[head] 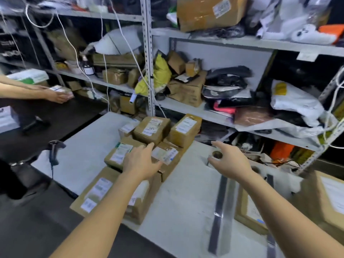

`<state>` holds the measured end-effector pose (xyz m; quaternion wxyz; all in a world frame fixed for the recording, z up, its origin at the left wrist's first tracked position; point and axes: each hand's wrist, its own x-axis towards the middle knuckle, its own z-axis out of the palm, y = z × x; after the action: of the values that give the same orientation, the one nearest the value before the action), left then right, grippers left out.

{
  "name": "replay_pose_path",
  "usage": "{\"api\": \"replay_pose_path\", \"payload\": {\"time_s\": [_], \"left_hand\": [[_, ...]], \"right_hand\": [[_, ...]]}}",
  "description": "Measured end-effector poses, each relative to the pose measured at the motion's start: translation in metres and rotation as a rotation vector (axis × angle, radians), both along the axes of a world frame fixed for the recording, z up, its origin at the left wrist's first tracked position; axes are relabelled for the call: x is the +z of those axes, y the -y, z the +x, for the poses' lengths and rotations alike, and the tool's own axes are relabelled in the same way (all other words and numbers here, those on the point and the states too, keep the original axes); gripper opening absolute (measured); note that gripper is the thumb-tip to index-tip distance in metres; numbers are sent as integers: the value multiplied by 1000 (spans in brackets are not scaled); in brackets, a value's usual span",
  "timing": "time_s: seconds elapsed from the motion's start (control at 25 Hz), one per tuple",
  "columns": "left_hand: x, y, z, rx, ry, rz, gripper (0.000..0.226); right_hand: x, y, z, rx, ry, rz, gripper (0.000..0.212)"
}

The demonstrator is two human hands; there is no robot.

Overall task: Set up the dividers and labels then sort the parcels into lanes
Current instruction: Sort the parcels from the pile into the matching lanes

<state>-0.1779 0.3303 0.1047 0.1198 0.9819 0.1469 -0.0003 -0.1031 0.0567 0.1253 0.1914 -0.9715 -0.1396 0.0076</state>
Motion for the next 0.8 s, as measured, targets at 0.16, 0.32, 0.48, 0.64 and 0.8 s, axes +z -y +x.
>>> {"api": "replay_pose_path", "payload": {"time_s": [0.16,0.32,0.48,0.64,0.8], "left_hand": [[-17,-32,55,-24,-34,-16,78],[-34,-46,130,-64,-77,57,65],[-49,-48,203,-147,-132,106,61],[-68,-48,267,-205,-148,16,65],[-91,-41,311,-267,-154,-269,59]], "right_hand": [[-25,-34,51,-42,-49,33,60],[-67,-49,116,-107,-106,31,63],[-98,-60,172,-153,-205,-15,65],[-121,-77,220,-181,-254,17,67],[-142,-104,254,-274,-378,351,78]]}}
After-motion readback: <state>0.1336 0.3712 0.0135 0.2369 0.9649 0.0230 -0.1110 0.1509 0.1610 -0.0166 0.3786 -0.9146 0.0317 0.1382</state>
